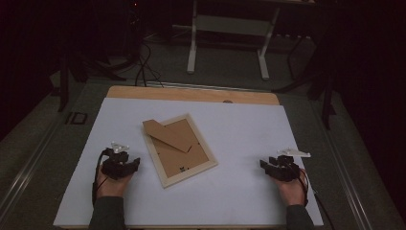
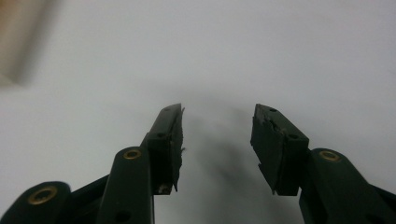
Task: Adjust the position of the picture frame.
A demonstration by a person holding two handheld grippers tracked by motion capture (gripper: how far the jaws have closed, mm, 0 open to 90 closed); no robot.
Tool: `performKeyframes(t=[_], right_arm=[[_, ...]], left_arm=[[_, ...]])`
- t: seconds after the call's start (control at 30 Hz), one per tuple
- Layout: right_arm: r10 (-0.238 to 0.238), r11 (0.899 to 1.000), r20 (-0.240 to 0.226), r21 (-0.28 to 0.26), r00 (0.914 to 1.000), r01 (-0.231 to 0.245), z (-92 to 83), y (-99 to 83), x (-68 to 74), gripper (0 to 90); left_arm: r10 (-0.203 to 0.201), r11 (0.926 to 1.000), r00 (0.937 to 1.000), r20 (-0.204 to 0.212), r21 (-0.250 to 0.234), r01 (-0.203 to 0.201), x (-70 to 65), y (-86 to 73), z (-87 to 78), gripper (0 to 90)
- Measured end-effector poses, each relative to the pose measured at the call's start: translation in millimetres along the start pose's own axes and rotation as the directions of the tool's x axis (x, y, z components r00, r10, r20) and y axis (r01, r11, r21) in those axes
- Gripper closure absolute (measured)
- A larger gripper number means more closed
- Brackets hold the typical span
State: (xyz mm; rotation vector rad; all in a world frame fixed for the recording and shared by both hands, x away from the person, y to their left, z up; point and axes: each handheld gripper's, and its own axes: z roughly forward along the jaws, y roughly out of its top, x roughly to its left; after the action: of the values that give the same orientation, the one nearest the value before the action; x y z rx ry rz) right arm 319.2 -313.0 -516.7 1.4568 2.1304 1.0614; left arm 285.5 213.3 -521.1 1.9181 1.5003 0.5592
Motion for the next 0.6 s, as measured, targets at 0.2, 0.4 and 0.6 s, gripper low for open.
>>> performKeyframes(t=[0.2, 0.4, 0.6], right_arm=[[0.009, 0.999, -0.032, -0.043, 0.9995, -0.01, -6.6, 4.6, 5.0, 54.4], [-0.018, 0.998, 0.005, -0.056, 0.9998, 0.018, -15.0, 7.4, 8.6, 54.1], [-0.006, 0.998, -0.008, -0.07, 0.9999, 0.006, -21.8, 9.1, 5.6, 51.5]], left_arm=[[0.075, 0.9963, 0.9946, 0.072, -0.047, -0.072, -8.5, -1.3, -7.3, 56.4], [0.123, 0.9913, 0.9845, 0.125, -0.062, -0.116, -13.8, -4.2, -8.6, 64.0], [0.119, 0.9927, 0.9801, 0.159, -0.038, -0.114, -12.6, -5.1, -4.9, 65.2]])
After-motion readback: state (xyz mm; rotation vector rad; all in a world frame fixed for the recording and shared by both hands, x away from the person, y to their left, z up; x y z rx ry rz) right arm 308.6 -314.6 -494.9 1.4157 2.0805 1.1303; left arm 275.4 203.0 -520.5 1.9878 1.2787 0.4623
